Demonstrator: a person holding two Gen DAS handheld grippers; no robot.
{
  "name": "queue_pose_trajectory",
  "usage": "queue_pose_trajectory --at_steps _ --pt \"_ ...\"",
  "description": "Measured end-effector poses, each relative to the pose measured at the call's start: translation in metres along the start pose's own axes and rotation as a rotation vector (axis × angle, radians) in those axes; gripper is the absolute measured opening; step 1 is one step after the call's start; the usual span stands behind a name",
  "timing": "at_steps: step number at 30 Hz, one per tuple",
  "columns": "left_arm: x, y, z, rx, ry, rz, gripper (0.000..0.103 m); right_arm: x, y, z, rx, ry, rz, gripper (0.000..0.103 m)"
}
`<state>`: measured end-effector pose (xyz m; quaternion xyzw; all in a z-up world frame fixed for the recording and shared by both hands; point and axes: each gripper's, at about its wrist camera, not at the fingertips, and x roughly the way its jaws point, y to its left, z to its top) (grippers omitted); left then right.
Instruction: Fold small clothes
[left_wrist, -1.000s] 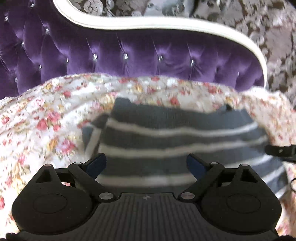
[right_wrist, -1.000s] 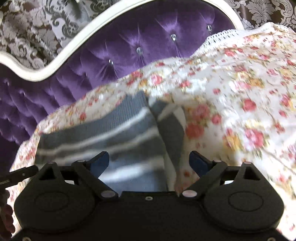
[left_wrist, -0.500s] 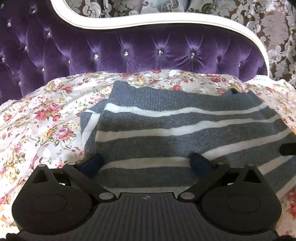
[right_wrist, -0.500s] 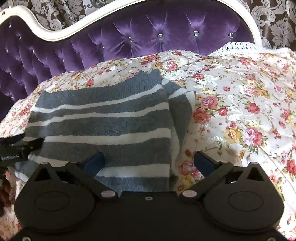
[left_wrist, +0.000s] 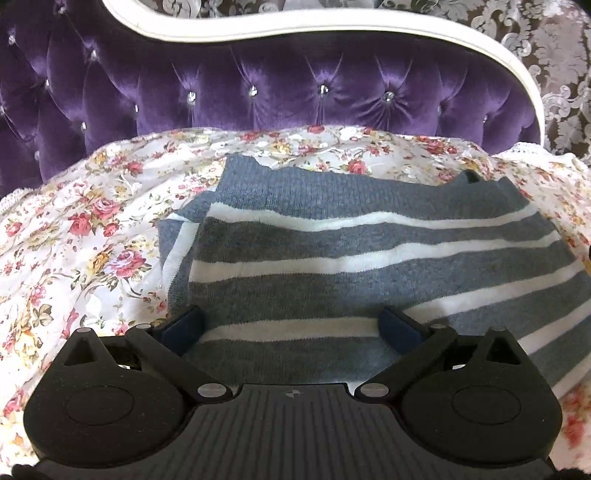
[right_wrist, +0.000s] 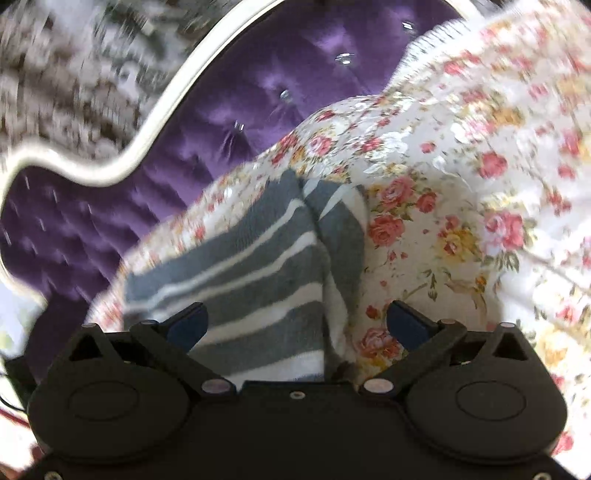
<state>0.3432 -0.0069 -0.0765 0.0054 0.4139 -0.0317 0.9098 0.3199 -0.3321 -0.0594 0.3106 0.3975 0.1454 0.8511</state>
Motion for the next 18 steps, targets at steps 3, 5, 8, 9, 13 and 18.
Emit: queue_pose_trajectory --at_steps 3,5,8,9,13,18 --pt "-0.009 -0.004 0.008 -0.039 0.007 -0.038 0.101 -0.001 -0.009 0.003 0.061 0.001 0.041 0.103" --pt "-0.013 -0.012 0.014 -0.057 0.003 -0.068 0.101 -0.002 -0.013 0.005 0.083 0.004 0.058 0.103" --pt "-0.007 -0.031 0.020 -0.033 0.017 -0.072 0.101 -0.003 -0.017 0.005 0.109 -0.002 0.077 0.103" --pt "-0.003 -0.037 0.020 -0.018 0.023 -0.059 0.101 -0.004 -0.018 0.005 0.110 -0.002 0.080 0.103" --pt "0.021 -0.055 0.014 0.047 0.052 0.009 0.103 -0.003 -0.018 0.006 0.106 0.002 0.099 0.103" --pt "0.021 -0.056 0.004 0.050 0.006 0.021 0.103 0.005 -0.015 0.006 0.111 0.026 0.172 0.103"
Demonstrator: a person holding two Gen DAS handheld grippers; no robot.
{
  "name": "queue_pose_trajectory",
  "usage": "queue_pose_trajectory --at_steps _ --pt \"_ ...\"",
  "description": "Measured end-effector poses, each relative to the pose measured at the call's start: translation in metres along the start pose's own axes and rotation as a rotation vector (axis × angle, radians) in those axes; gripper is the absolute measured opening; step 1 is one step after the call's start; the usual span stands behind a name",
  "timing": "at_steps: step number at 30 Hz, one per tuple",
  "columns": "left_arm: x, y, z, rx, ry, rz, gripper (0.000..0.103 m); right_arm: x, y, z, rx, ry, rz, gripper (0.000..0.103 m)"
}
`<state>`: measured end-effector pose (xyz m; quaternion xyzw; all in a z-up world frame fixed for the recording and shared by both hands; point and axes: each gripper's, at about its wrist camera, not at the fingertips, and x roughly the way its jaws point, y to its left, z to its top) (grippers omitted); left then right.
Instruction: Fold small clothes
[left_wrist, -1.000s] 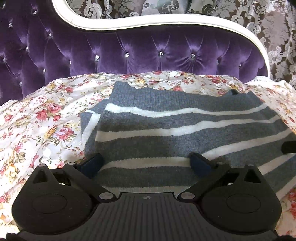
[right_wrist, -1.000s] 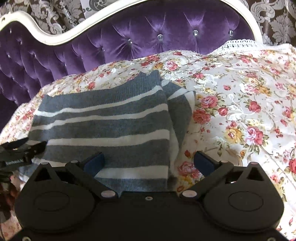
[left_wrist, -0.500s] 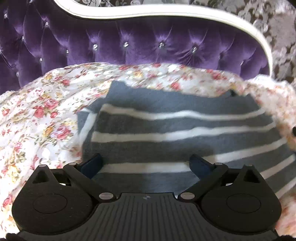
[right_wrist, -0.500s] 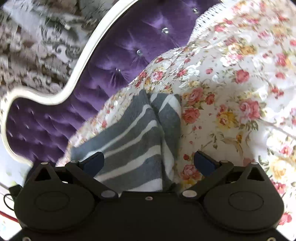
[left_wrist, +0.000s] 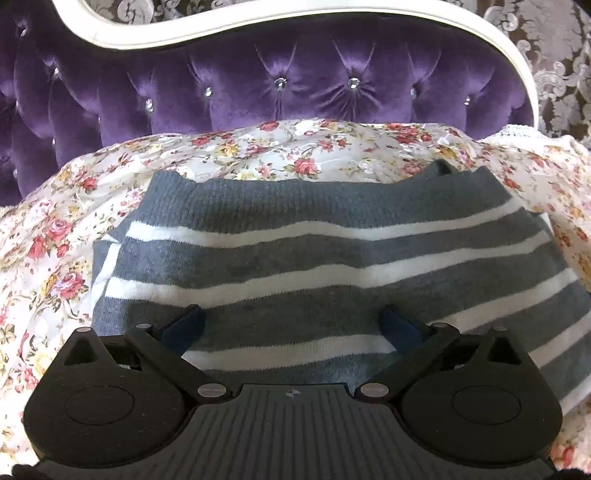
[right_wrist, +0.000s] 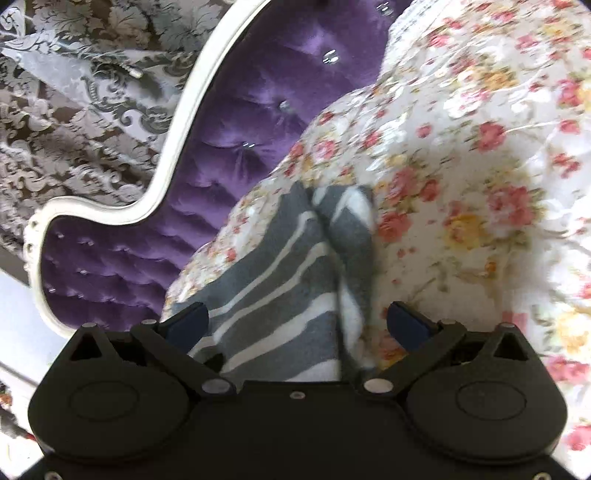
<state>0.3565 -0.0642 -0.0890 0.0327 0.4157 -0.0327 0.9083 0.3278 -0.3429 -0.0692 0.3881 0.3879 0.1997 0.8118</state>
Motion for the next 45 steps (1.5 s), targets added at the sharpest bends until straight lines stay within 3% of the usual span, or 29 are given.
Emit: queue_pose_trajectory --at_steps 4,11,13,14,15,20,24,27,32,37,45 --pt "-0.001 -0.003 -0.002 0.002 -0.016 0.004 0.103 0.015 0.008 -0.003 -0.043 0.031 0.045 0.103" --pt "-0.001 -0.002 -0.003 -0.003 -0.035 0.001 0.103 0.018 0.007 -0.006 -0.055 0.003 0.088 0.101" --pt "-0.002 -0.002 -0.004 -0.004 -0.045 0.000 0.103 0.018 0.008 -0.007 -0.062 0.004 0.062 0.070" --pt "-0.002 -0.002 -0.005 -0.005 -0.050 -0.001 0.103 0.020 0.007 -0.007 -0.054 0.009 0.018 0.039" --pt "-0.002 -0.001 -0.005 -0.006 -0.051 -0.005 0.103 0.021 0.006 -0.008 -0.043 0.013 -0.030 0.028" --pt "-0.012 0.015 0.003 -0.030 -0.024 -0.059 0.099 0.009 0.012 -0.007 -0.069 -0.013 -0.073 0.027" --pt "-0.020 0.036 -0.009 -0.083 -0.062 0.013 0.099 0.003 0.012 -0.005 -0.066 -0.025 -0.079 0.026" --pt "-0.013 0.039 -0.020 -0.031 -0.073 0.026 0.103 0.009 0.011 -0.007 -0.065 -0.014 -0.097 0.026" --pt "-0.026 0.052 -0.014 -0.080 -0.062 -0.047 0.100 0.008 0.017 -0.008 -0.072 -0.036 -0.068 0.026" --pt "-0.054 0.081 -0.030 -0.176 -0.064 -0.162 0.100 0.001 0.036 -0.009 -0.112 -0.070 -0.055 0.025" --pt "-0.082 0.132 -0.073 -0.288 -0.035 -0.256 0.100 0.029 0.110 -0.009 -0.274 -0.022 -0.116 0.025"
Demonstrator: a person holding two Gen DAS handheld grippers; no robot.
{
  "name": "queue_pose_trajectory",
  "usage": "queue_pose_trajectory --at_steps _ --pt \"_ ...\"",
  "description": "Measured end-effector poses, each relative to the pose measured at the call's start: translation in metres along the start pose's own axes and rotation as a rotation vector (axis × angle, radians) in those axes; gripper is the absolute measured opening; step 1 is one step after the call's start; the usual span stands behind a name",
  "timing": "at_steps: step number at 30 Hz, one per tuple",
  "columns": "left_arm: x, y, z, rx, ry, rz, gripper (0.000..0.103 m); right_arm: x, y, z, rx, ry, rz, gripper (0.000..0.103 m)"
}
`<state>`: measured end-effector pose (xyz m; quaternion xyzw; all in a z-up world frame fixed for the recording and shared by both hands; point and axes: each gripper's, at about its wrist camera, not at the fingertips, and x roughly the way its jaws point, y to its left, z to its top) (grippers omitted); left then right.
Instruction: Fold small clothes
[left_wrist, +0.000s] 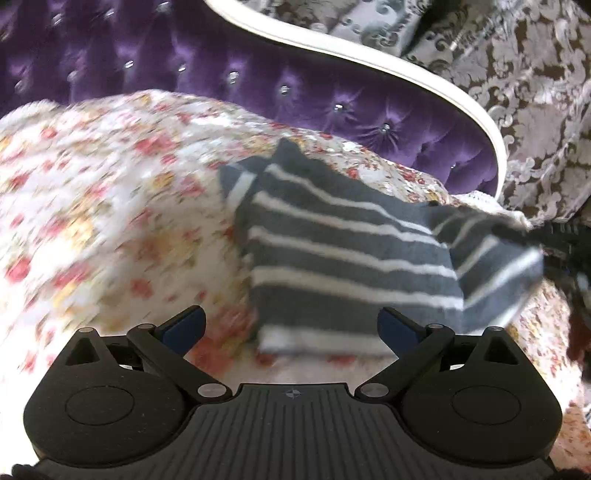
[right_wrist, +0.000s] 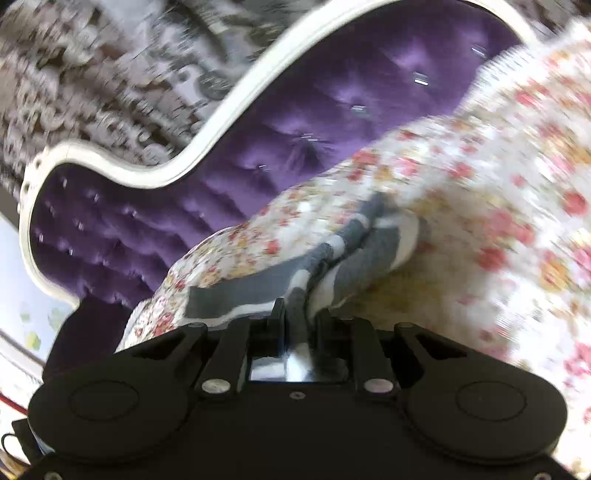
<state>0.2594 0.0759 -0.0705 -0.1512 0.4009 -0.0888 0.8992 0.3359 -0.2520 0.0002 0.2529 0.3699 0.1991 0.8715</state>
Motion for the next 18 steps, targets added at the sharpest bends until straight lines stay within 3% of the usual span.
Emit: queue_pose_trajectory --at_steps 6,13,16,18 --pt "-0.022 0.026 -0.015 -0.069 -0.011 -0.025 0.100 0.046 0.083 -0.005 -0.134 0.076 0.049 0.025" --pt "-0.032 0.048 -0.027 -0.109 -0.016 -0.024 0.100 0.128 0.145 -0.052 -0.269 0.219 0.032 0.027" --pt "-0.036 0.055 -0.030 -0.111 -0.021 -0.026 0.100 0.136 0.145 -0.063 -0.290 0.218 0.054 0.039" --pt "-0.040 0.059 -0.030 -0.117 -0.023 -0.029 0.101 0.124 0.140 -0.060 -0.258 0.181 0.128 0.055"
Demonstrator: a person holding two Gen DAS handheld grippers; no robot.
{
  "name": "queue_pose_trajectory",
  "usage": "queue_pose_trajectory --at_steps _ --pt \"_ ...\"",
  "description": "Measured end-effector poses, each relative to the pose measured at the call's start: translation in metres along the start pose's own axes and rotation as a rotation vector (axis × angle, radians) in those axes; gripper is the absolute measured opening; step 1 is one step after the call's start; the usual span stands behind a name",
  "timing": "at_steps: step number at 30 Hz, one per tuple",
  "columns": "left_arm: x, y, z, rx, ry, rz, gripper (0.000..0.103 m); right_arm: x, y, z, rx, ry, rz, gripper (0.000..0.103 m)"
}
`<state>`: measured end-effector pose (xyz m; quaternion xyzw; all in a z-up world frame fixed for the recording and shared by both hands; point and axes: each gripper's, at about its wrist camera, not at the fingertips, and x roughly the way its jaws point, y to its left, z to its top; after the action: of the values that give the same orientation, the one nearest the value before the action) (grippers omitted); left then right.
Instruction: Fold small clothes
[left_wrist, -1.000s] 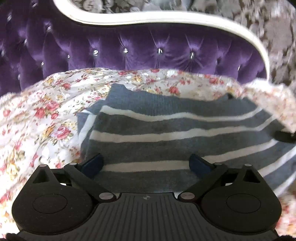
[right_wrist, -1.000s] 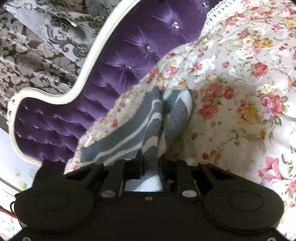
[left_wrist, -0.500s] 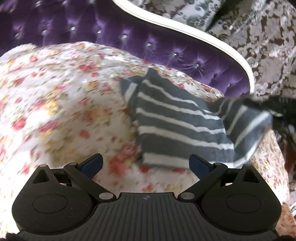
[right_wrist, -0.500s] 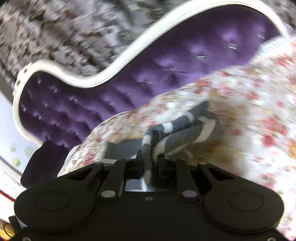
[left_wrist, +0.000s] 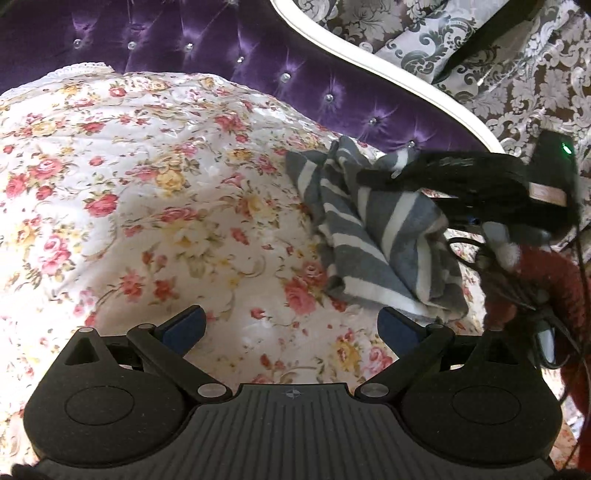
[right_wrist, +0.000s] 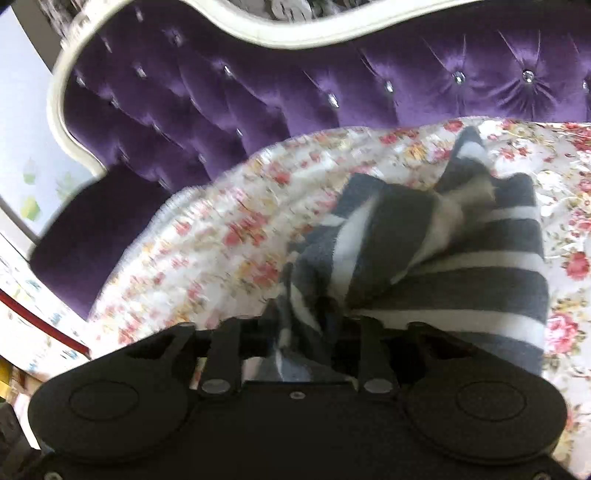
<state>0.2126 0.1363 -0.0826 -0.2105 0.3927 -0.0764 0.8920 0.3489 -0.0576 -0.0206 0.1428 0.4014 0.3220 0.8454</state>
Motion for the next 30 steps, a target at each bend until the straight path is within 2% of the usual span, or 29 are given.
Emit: queue_pose_trajectory --at_steps 2,6,12,16,18,20,23,25,27,30 --pt "-0.002 0.003 0.002 -0.006 -0.007 0.001 0.101 -0.020 -0.005 0.001 0.017 -0.058 0.036 0.063" --pt "-0.008 0.001 0.013 -0.006 -0.037 0.000 0.101 -0.053 -0.018 0.005 0.012 -0.137 0.012 0.068" --pt "-0.012 -0.016 0.030 0.015 -0.078 -0.006 0.101 -0.058 -0.027 -0.010 -0.038 -0.103 -0.081 0.070" --pt "-0.012 -0.031 0.039 0.037 -0.090 -0.020 0.101 -0.049 -0.015 -0.038 -0.199 -0.063 -0.181 0.071" --pt "-0.010 -0.041 0.045 0.055 -0.102 -0.018 0.101 -0.045 -0.004 -0.057 -0.333 -0.028 -0.198 0.073" --pt "-0.005 -0.052 0.050 0.075 -0.107 -0.021 0.101 -0.049 0.006 -0.070 -0.438 -0.051 -0.186 0.078" --pt "0.007 -0.072 0.057 0.107 -0.108 -0.040 0.101 -0.063 0.003 -0.075 -0.403 -0.070 -0.078 0.077" --pt "0.018 -0.086 0.061 0.132 -0.112 -0.049 0.101 -0.072 -0.004 -0.075 -0.374 -0.103 -0.091 0.077" --pt "0.031 -0.095 0.062 0.160 -0.107 -0.041 0.101 -0.082 -0.014 -0.074 -0.312 -0.131 -0.139 0.077" --pt "0.060 -0.098 0.061 0.179 -0.057 0.021 0.101 -0.092 -0.023 -0.080 -0.279 -0.112 -0.201 0.077"
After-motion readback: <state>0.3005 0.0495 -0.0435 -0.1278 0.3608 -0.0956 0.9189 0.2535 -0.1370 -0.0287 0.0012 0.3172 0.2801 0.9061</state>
